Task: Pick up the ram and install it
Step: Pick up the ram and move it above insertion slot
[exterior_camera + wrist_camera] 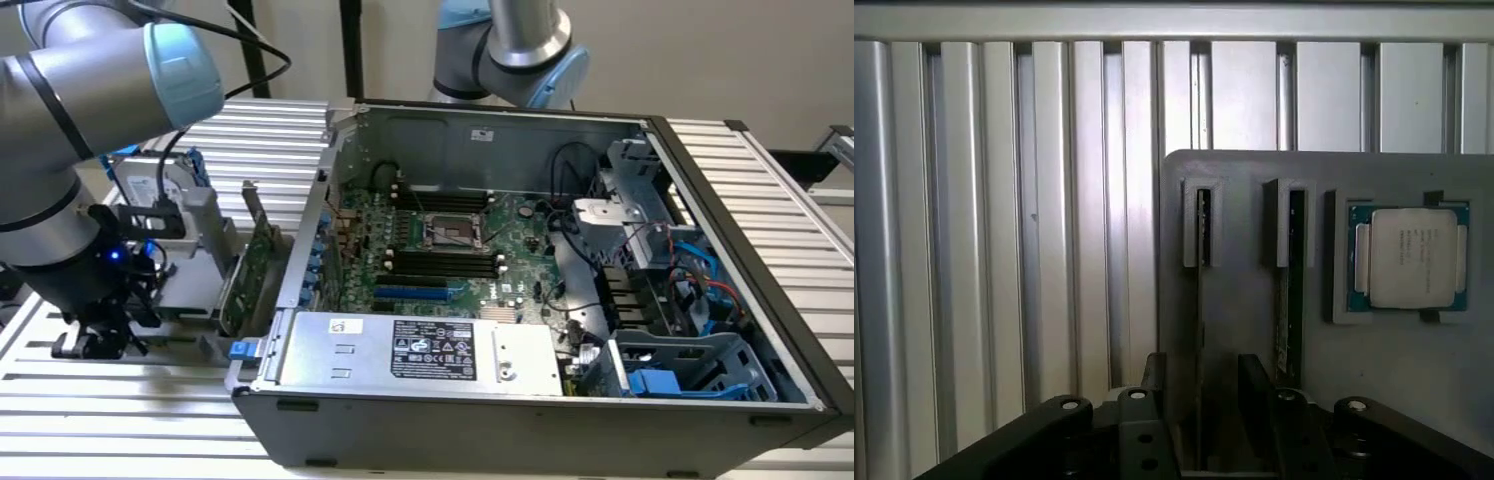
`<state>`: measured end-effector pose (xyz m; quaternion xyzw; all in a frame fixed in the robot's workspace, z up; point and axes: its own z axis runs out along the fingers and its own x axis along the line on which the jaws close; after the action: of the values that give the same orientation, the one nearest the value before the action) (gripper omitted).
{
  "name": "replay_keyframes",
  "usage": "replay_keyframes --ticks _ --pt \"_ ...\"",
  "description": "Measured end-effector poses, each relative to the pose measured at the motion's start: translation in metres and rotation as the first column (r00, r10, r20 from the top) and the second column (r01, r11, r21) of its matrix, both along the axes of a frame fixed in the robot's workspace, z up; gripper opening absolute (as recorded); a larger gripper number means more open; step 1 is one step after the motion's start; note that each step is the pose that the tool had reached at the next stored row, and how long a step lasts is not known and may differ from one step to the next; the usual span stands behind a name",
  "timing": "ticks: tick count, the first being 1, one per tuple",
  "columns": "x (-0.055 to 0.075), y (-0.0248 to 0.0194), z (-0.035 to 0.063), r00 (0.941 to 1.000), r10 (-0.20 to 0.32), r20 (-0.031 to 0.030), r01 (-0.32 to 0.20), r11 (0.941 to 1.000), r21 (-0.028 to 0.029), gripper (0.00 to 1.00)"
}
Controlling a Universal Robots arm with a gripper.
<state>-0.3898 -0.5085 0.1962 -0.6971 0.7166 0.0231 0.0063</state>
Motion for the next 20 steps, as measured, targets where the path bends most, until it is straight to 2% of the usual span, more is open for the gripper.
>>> replay_keyframes --ticks 3,8,9,15,20 --pt "0.0 0.0 -0.0007 1.0 0.009 -0.0002 -0.009 0.9999 0.0044 1.0" --pt "0.0 0.0 -0.0012 0.9995 0.031 -0.002 -0.031 0.9995 0.0052 1.0" --pt "0.0 0.0 -0.0012 0.9995 0.032 -0.0026 -0.032 0.9995 0.0052 0.0" --pt "-0.0001 0.0 -0.0013 0.9994 0.035 -0.0059 -0.035 0.9994 0.0053 0.0" --pt "0.0 0.0 -0.0014 0.9994 0.035 -0.0063 -0.035 0.9994 0.0054 0.0"
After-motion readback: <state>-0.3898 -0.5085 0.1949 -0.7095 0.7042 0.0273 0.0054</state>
